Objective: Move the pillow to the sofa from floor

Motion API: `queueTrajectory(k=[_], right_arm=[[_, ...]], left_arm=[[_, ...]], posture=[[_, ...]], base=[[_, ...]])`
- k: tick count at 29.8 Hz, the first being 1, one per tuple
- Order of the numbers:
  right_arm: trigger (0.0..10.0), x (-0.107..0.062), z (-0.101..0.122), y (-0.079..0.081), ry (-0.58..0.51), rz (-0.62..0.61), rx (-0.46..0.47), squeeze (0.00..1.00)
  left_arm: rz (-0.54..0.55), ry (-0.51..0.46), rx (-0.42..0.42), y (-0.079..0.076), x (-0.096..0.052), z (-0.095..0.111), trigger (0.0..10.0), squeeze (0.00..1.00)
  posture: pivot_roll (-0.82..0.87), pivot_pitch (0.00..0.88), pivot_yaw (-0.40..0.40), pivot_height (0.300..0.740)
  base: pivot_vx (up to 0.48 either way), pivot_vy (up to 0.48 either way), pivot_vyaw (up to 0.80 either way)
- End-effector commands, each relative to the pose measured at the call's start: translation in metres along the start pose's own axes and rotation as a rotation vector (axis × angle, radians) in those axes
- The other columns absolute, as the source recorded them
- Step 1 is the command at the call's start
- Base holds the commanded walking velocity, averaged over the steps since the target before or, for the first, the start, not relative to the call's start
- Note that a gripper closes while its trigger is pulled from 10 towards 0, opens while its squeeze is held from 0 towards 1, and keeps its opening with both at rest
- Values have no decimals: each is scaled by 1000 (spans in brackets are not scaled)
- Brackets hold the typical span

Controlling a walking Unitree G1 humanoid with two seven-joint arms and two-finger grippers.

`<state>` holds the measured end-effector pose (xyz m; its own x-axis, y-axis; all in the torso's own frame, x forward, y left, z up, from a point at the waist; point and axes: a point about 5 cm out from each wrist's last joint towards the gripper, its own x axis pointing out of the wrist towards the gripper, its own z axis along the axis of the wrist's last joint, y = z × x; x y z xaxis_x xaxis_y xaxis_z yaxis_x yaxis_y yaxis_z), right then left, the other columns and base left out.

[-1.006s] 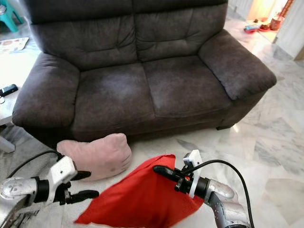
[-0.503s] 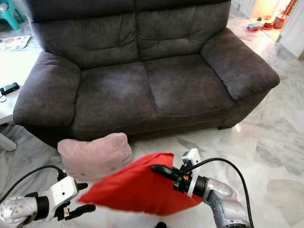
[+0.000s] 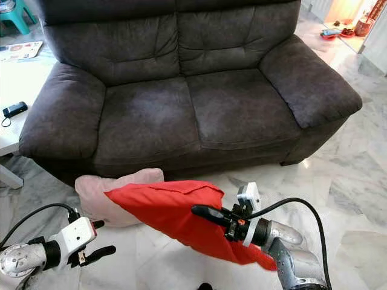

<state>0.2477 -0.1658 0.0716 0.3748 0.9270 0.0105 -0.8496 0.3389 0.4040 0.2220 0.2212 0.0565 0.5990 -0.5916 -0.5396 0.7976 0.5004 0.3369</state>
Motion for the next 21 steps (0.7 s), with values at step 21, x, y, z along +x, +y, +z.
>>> queueTrajectory(k=[21], right_arm=[[10000,2,32,22,-71,224,-109,0]], left_arm=[[-274,62,70,-23,-10,-20,10000,0]], posture=[[3,117,10,740]], base=[[0,0,0]])
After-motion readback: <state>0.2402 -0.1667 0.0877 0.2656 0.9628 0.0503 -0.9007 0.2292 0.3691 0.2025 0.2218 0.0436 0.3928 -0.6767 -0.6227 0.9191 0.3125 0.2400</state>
